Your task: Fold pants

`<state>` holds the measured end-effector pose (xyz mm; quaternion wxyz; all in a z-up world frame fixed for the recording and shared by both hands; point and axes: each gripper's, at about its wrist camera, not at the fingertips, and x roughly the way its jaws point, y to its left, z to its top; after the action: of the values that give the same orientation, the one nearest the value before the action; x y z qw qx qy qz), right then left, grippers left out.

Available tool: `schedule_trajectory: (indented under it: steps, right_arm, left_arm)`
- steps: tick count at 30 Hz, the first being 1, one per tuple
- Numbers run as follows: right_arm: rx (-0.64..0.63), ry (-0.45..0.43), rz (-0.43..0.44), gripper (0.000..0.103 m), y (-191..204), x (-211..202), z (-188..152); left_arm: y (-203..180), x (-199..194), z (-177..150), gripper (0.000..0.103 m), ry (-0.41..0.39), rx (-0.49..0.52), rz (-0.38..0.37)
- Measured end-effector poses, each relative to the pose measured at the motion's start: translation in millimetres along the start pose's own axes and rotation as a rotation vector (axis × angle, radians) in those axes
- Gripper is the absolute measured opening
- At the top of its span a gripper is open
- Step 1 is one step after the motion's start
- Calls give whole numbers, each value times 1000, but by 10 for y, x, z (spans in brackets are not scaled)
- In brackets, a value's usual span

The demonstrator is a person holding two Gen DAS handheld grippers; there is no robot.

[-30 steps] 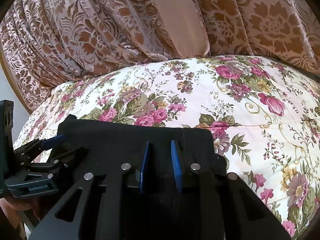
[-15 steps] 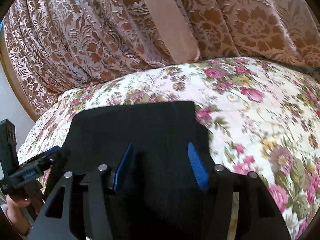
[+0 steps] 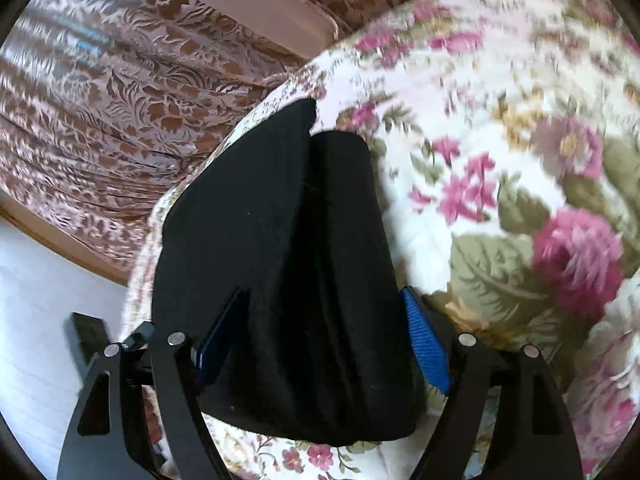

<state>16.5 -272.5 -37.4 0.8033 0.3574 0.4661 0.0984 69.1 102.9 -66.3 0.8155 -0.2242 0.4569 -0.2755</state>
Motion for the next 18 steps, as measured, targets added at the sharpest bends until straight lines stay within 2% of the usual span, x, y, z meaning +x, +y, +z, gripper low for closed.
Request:
schedule_trajectory:
  steps: [4,7,9,12,16,18]
  right_arm:
    - [-7,14,4,70,29,40,32]
    - [-41,16,-16,65,76,89,54]
    - [-67,5,-20,56,113,87,50]
    - [-130,-24,-37,48,217,19,39]
    - [-152,-65,-22,44,322,-71,71]
    - [-199,-92,-31,44,421,-116,100]
  left_arm:
    - [-12,132,47,88,72,37,-69]
    - [-42,227,39,88,96,59,-84]
    - [-111,268,51,73,100,86,-66]
    - [-314,221,57,61,63,183,-11]
    - [-471,129,87,54,27,250,36]
    - [-589,96,107,53,9,320,70]
